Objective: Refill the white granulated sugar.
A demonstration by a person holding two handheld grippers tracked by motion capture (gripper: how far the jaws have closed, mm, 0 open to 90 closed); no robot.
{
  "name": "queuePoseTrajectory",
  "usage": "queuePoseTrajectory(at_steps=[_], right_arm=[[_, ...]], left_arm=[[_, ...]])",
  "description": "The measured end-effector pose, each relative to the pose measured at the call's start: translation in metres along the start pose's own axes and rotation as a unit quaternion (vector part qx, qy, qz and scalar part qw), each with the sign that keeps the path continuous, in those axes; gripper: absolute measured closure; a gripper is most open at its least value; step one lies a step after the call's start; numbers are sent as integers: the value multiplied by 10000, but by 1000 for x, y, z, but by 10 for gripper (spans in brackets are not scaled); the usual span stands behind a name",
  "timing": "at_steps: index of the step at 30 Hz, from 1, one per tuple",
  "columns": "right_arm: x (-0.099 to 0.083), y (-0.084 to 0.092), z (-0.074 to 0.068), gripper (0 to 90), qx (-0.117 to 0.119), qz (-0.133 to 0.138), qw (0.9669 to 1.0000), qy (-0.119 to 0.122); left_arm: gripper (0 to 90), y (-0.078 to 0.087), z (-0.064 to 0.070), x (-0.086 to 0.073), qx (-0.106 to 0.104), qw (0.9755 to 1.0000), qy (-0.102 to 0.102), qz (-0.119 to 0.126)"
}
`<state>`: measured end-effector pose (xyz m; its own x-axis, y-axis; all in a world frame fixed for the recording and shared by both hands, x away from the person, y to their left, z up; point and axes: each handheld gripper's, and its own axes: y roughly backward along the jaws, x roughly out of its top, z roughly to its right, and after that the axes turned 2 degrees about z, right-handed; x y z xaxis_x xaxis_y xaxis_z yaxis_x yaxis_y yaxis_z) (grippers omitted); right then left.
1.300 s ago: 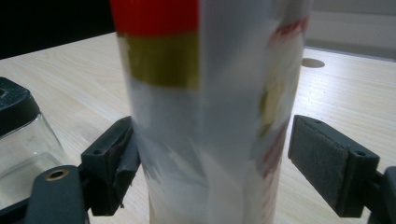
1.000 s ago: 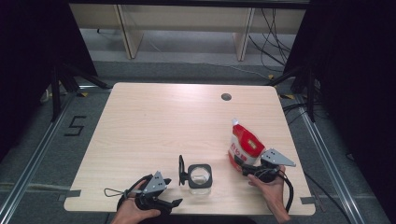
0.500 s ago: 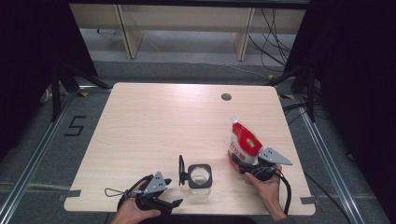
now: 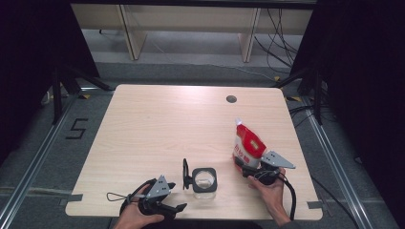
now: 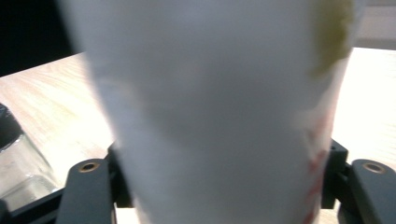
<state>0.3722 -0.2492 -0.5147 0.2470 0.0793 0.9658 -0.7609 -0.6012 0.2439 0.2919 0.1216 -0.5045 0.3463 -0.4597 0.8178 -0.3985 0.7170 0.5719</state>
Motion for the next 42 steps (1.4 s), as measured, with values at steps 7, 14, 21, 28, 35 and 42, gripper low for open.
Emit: queuePoseTrajectory(at_steps=[7, 14, 21, 28, 35, 42], right_arm=[[2, 3, 4, 365, -42, 41, 10000, -67], [5, 7, 0, 376, -60, -115, 9999, -32], [6, 12, 1, 380, -38, -97, 9999, -126], [14, 26, -10, 382, 51, 28, 10000, -3], [25, 47, -19, 383, -33, 66, 9990, 442], [31, 62, -26, 383, -59, -28, 9941, 1086]], left_arm=[[207, 1, -1, 0, 47, 10000, -35, 36], [208, 2, -2, 1, 10, 10000, -72, 7], [208, 3, -1, 1, 48, 10000, 50, 6], [208, 3, 0, 0, 55, 9997, 180, 136], [208, 4, -2, 1, 31, 9999, 109, -9], [208, 3, -4, 0, 89, 10000, 19, 9]])
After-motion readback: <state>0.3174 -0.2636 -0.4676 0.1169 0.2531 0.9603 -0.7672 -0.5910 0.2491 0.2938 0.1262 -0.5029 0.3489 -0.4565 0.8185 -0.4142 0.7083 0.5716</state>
